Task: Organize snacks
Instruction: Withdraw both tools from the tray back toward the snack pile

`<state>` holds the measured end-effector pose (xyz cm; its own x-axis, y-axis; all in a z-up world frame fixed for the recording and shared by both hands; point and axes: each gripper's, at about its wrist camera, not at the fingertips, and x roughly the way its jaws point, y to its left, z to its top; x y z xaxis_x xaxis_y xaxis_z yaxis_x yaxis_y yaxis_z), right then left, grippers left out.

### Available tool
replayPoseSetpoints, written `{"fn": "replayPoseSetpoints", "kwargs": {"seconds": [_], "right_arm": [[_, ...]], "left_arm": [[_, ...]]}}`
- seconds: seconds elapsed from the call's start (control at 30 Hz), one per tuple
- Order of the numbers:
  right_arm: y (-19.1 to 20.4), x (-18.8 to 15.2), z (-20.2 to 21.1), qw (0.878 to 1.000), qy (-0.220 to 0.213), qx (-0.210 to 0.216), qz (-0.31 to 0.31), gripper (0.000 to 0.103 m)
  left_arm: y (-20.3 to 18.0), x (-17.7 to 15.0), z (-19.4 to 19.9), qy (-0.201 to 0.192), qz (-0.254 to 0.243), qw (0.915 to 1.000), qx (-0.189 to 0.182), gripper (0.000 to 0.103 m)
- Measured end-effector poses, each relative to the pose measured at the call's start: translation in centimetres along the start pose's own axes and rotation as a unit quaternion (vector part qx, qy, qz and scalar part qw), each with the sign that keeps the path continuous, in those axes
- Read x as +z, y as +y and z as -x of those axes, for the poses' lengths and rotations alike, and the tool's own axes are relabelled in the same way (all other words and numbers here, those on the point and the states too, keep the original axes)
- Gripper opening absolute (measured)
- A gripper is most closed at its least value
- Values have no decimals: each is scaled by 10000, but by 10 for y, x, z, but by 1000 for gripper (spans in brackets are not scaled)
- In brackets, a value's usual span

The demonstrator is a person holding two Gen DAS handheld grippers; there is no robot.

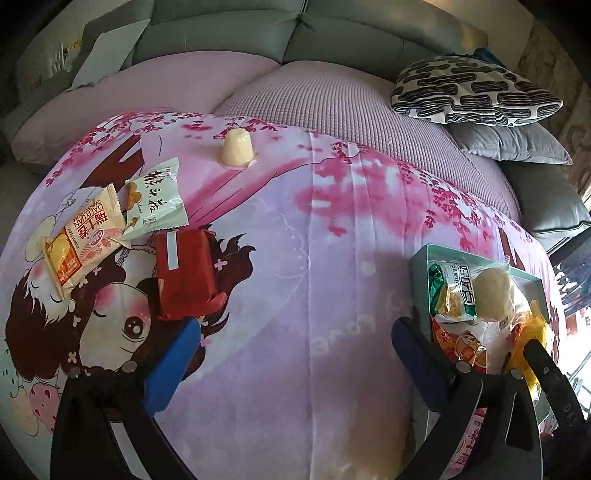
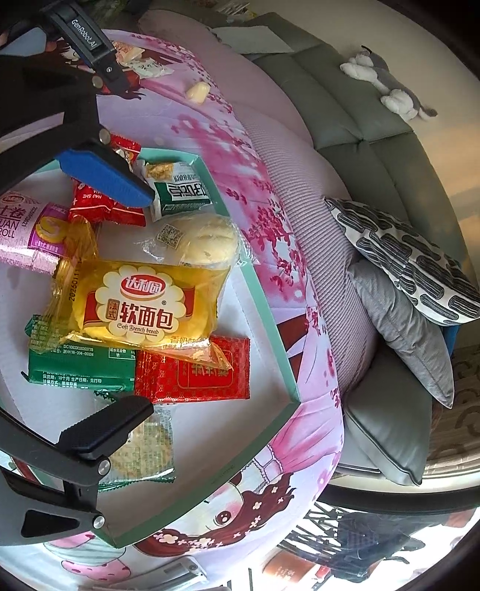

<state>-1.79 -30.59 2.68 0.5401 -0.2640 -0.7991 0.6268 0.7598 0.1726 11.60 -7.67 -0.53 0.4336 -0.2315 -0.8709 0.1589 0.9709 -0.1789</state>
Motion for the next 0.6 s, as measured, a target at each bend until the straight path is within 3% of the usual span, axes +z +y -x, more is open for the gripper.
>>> {"fn": "replayPoseSetpoints", "kwargs": {"seconds": [0.23, 0.6], "right_arm": [[0, 0, 1, 10000, -19, -22, 29, 103], [15, -1, 14, 9995, -185, 210, 146, 103]], "left_arm": [[2, 0, 0, 83, 6, 10000, 23, 103], [17, 4, 12, -110, 153, 9997, 165, 103]]}}
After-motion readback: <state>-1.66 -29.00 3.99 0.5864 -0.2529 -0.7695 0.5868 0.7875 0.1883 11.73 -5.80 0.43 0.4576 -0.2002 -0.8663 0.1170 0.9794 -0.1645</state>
